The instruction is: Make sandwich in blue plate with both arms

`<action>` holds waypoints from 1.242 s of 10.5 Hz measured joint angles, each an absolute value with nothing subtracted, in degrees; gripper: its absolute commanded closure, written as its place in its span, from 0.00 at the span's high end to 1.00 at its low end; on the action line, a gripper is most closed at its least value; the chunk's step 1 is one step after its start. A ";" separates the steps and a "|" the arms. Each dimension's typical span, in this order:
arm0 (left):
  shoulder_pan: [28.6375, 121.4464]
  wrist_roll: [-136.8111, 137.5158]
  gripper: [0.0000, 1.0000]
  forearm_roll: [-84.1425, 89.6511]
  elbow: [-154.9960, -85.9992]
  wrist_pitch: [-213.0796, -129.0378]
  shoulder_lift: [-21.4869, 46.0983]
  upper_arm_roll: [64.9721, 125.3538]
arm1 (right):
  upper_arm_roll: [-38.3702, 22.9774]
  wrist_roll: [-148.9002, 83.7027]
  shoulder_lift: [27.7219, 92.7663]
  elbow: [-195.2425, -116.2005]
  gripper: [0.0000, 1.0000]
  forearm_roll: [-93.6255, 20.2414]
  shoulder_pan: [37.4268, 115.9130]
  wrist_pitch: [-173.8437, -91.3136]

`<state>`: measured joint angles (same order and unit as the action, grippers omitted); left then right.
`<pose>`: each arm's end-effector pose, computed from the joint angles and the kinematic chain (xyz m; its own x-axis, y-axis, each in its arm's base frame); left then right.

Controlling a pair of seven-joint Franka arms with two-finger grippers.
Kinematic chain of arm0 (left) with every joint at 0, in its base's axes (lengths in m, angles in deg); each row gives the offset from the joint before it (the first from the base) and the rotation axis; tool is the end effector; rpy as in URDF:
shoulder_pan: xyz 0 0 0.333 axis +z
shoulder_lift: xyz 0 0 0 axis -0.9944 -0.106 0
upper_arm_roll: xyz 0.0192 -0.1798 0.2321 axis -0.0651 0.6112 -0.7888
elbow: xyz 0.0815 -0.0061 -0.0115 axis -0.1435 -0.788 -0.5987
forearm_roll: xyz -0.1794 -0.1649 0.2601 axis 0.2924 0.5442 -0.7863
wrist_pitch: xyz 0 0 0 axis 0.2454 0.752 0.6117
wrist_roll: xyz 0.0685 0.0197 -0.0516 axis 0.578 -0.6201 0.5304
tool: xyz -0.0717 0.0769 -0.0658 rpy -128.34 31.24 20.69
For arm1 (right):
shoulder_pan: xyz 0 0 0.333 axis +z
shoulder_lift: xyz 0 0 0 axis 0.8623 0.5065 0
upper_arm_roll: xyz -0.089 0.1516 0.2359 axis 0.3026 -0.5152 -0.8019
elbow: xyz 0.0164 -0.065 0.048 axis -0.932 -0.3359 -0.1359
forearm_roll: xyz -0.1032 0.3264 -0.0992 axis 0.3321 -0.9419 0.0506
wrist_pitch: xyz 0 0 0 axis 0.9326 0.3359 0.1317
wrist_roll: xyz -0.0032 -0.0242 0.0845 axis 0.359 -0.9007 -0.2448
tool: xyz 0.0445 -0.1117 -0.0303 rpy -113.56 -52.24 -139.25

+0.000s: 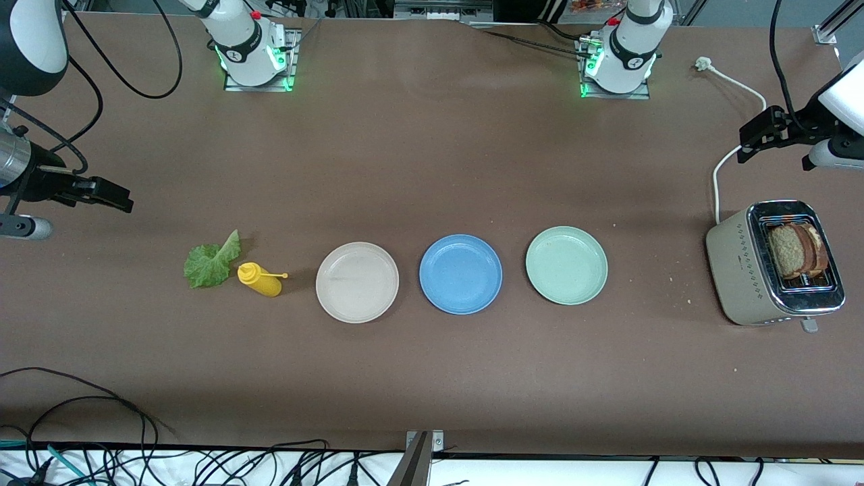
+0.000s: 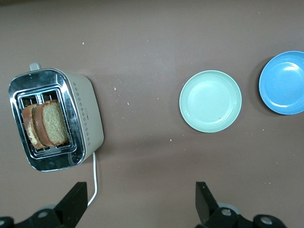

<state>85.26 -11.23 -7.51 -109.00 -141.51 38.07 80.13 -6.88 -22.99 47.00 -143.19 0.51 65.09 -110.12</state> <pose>0.5119 -0.0137 0.5977 0.9926 -0.1207 -0.0116 -0.1209 -0.9924 -0.0214 0.5674 -0.0033 0.5215 0.9939 -0.0920 -0.0602 -0.0904 -0.9955 0.0291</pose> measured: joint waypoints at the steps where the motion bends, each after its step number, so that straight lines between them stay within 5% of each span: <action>1: 85.26 -11.23 1.00 -7.51 -109.00 -141.51 38.07 80.12 | -6.88 -22.99 47.05 -143.19 1.00 0.51 65.10 -110.11; 13: 85.27 -11.23 1.00 -7.51 -109.00 -141.52 38.06 80.05 | -7.01 -22.94 47.32 -143.19 1.00 0.51 65.80 -108.85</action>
<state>85.27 -11.23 -7.51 -109.00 -141.52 38.06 80.05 -7.01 -22.94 47.32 -143.19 0.51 65.80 -108.85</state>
